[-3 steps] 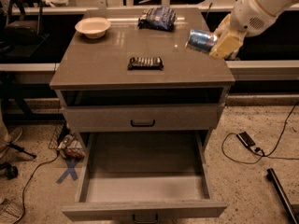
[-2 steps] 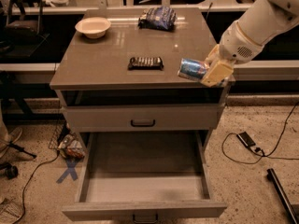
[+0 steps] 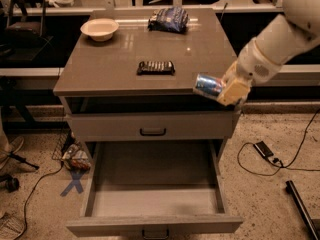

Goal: Place redbull can into middle drawer

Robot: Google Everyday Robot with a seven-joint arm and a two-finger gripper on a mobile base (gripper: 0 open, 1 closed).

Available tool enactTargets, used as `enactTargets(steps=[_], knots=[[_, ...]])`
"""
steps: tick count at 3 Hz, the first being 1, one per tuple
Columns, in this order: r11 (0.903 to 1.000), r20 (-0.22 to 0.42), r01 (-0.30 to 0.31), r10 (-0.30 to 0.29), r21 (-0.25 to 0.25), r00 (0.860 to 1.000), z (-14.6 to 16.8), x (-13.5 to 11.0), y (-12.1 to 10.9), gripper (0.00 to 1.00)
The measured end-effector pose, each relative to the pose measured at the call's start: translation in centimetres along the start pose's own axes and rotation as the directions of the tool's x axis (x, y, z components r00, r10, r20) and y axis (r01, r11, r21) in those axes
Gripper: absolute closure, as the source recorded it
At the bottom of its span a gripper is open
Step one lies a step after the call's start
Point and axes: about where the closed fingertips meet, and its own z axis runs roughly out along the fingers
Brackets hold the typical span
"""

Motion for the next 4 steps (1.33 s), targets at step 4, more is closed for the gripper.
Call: enactTargets(steps=[4], knots=[[0.9078, 0.168, -0.331, 0.379, -0.258, 0.91, 22.0, 7.1, 7.3, 1.0]])
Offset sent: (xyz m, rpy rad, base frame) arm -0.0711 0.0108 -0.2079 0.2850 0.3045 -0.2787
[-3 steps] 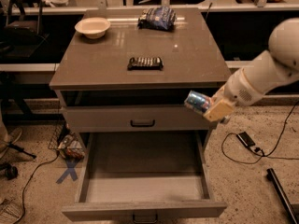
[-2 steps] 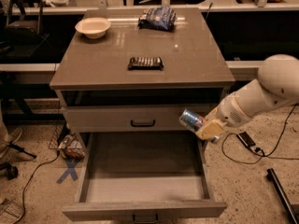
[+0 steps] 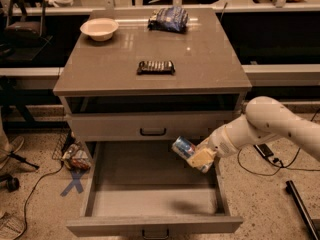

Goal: Place redbull can into middle drawer

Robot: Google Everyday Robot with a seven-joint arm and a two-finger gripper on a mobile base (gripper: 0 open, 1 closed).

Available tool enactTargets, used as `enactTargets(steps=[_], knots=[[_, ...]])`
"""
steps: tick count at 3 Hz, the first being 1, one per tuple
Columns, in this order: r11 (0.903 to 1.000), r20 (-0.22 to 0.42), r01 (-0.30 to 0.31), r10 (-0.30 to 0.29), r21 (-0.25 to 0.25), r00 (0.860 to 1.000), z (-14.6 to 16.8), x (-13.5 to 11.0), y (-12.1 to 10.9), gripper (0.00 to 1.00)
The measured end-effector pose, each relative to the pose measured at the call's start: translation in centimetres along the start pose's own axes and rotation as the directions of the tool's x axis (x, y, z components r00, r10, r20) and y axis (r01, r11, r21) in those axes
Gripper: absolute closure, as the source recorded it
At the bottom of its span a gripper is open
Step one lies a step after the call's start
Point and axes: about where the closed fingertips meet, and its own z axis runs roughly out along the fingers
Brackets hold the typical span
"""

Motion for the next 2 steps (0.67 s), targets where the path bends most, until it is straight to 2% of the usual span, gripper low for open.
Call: enactTargets(steps=[1, 2], knots=[[0.9987, 0.004, -0.019, 0.02, -0.047, 1.0, 4.02, 0.68, -0.21, 1.0], [0.9987, 0.004, -0.019, 0.02, -0.047, 1.0, 4.02, 0.68, -0.21, 1.0]])
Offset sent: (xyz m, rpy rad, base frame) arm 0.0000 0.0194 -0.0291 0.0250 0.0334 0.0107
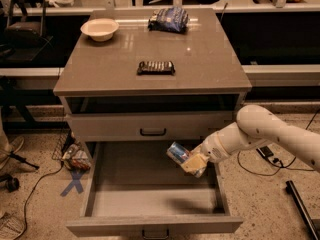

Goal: Place redbull can into middle drawer

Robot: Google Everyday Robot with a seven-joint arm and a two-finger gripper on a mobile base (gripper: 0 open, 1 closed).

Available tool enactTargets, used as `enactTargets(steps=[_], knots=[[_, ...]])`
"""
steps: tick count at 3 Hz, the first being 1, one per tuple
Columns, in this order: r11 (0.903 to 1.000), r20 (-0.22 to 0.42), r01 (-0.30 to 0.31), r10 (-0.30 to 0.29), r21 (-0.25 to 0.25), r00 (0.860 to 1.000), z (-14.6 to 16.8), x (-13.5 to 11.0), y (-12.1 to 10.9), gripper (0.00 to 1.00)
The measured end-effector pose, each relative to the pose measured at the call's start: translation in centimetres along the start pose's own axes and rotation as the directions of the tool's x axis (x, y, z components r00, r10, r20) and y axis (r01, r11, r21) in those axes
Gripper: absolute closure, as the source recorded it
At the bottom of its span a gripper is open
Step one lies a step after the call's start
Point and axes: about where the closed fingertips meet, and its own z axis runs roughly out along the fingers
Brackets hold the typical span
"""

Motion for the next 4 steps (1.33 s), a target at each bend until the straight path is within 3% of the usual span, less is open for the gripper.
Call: enactTargets(steps=[1, 2, 3, 4], knots=[[0.9993, -0.031, -0.037, 0.038, 0.008, 0.999, 2.6, 1.8, -0.3, 1.0], [0.9958, -0.103, -0.089, 0.091, 0.023, 0.991, 7.8, 4.7, -1.1, 0.97], [0.9941, -0.141, -0.107, 0.109, 0.017, 0.984, 11.1, 5.6, -1.3, 0.74], [0.9925, -0.137, -0.121, 0.117, -0.018, 0.984, 14.6, 5.6, -1.8, 0.43]])
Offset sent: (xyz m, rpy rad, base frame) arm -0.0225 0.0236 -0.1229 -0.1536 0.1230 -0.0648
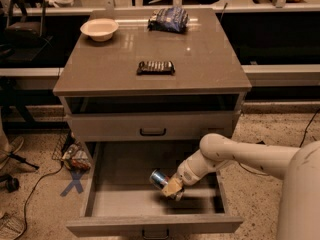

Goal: Place redbull can into middle drawer

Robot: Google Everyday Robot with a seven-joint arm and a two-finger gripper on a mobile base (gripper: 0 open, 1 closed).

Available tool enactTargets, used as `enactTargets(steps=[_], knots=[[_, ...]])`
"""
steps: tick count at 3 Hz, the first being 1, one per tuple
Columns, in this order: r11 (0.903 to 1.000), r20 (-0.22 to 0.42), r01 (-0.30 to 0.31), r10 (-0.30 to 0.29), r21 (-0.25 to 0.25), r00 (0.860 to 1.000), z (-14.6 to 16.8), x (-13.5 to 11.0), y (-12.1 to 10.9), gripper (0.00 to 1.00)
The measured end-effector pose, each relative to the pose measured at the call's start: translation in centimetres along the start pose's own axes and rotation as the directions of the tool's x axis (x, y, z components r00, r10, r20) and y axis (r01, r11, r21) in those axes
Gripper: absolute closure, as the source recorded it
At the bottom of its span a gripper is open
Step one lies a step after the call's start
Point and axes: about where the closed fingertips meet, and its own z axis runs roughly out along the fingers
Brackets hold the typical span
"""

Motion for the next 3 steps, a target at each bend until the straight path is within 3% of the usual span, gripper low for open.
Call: enactTargets(steps=[2, 3], knots=[[0.9968, 0.035, 0.02, -0.017, -0.078, 0.999, 3.5, -1.4, 1.0, 0.0], [0.9958, 0.036, 0.031, -0.028, -0.086, 0.999, 4.1, -1.8, 1.4, 0.0]])
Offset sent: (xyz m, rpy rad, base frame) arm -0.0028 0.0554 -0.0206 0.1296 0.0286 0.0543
